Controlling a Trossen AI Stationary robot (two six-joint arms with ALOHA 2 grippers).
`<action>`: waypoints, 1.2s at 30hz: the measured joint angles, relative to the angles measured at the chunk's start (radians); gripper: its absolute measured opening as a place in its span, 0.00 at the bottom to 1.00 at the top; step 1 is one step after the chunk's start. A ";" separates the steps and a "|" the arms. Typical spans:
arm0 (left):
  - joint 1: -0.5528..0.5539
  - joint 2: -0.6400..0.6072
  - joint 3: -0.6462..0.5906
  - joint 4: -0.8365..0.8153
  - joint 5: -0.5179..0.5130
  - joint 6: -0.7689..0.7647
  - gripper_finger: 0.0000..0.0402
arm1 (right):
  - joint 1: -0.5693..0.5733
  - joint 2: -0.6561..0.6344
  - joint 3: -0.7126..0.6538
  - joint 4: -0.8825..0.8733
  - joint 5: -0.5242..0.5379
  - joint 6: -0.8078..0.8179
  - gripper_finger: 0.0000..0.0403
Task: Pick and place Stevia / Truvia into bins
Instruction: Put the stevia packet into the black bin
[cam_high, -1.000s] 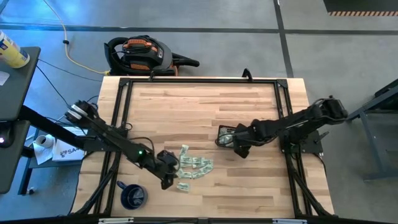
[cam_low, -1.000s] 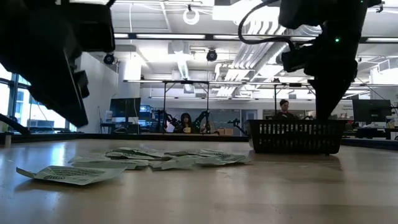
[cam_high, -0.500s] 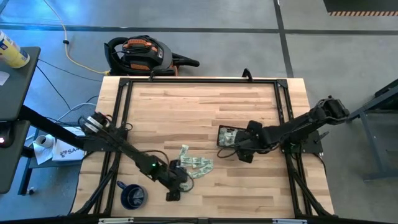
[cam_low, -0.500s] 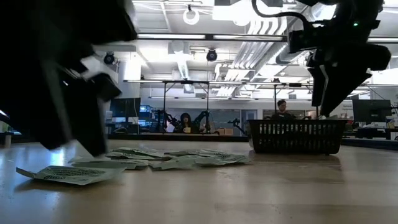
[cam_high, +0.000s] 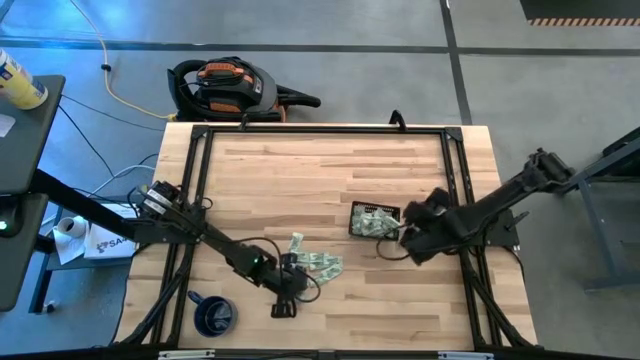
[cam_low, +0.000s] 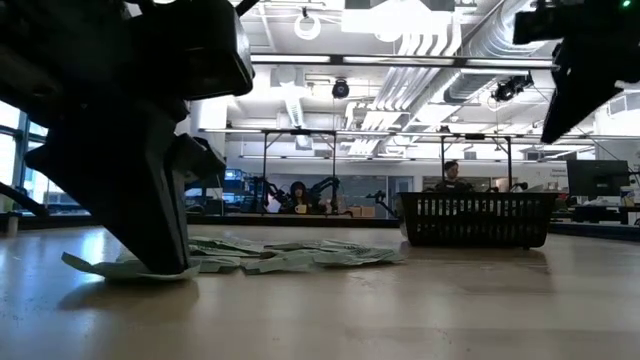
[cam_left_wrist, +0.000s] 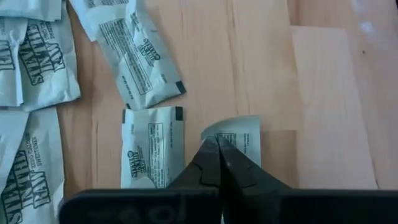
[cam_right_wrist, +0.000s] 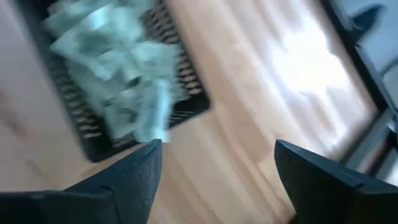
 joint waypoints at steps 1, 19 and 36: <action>0.002 0.000 0.000 -0.007 0.010 -0.012 0.05 | 0.008 -0.020 0.000 -0.031 0.009 0.039 0.73; 0.446 -0.087 0.421 -0.274 0.044 0.460 0.05 | 0.037 -0.268 0.000 -0.128 0.082 0.167 0.65; 0.604 0.301 0.821 -0.409 0.246 0.321 0.42 | 0.051 -0.265 -0.032 0.070 -0.010 -0.007 0.64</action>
